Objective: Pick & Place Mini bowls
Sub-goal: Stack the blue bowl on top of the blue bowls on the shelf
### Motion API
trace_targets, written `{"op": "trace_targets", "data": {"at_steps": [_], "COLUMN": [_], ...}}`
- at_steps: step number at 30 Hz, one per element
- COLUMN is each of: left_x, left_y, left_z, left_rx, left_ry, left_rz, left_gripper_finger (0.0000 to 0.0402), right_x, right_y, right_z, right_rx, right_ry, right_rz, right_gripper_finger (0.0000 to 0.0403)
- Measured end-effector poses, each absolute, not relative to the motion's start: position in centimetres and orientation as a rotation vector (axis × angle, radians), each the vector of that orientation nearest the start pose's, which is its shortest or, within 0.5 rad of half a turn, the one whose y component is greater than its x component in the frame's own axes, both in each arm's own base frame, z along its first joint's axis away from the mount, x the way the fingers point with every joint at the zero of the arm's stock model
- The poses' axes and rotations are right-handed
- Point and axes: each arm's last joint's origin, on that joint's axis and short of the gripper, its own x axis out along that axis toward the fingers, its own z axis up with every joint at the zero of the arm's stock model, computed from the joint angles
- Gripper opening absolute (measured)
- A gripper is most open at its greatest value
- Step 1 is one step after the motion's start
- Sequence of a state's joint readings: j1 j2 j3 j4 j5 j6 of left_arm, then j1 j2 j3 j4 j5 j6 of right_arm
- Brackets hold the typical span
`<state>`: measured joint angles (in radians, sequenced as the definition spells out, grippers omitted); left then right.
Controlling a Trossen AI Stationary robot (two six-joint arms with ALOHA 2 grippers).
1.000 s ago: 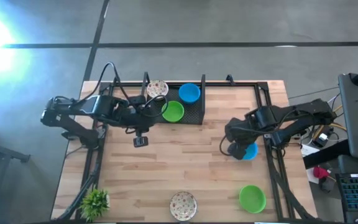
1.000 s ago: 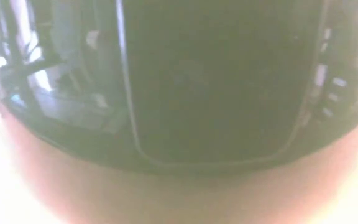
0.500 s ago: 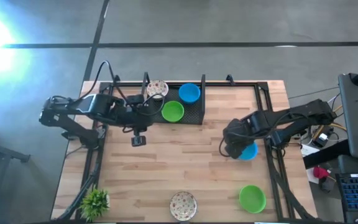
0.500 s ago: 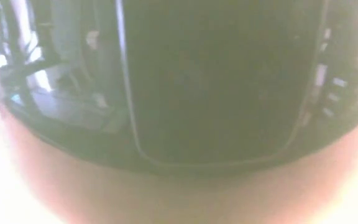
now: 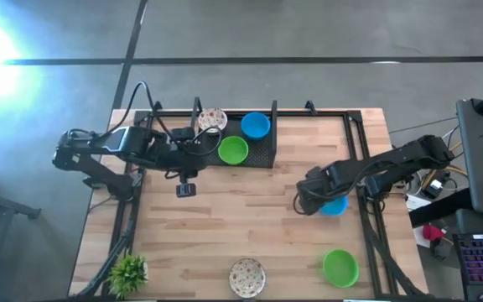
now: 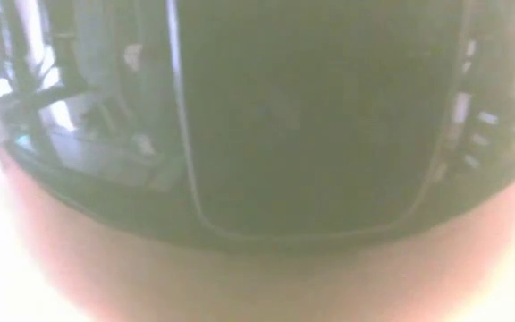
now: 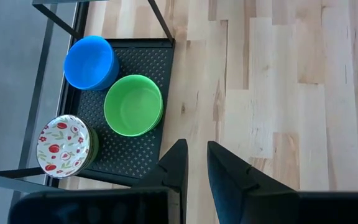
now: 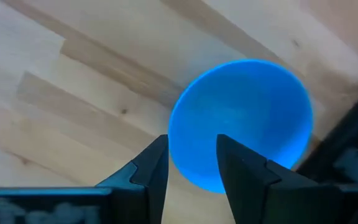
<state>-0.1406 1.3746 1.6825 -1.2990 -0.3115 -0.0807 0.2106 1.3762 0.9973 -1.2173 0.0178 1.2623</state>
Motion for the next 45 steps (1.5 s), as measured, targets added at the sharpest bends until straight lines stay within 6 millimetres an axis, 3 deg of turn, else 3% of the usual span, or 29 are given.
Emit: {"op": "trace_targets", "data": {"at_steps": [6, 26, 32, 45], "left_x": [23.5, 23.5, 23.5, 23.5], "left_y": [-2.4, -2.4, -2.4, -2.4], "left_z": [41.4, 41.4, 41.4, 41.4], "left_rx": [0.148, 0.155, 0.162, 0.165], "left_ry": [0.959, 0.960, 0.961, 0.961], "left_rz": [0.197, 0.193, 0.190, 0.190], "left_gripper_finger": [0.0053, 0.0053, 0.0053, 0.0053], "right_x": [21.4, 20.0, 20.5, 20.3], "right_y": [4.6, 4.1, 4.2, 4.1], "right_z": [21.2, 17.4, 16.5, 16.3], "right_rx": [0.869, 0.906, 0.947, 0.889], "right_ry": [1.389, 1.345, 1.277, 1.304], "right_rz": [-0.807, -0.933, -0.870, -0.847], "right_gripper_finger": [0.0123, 0.0100, 0.0090, 0.0013]}}
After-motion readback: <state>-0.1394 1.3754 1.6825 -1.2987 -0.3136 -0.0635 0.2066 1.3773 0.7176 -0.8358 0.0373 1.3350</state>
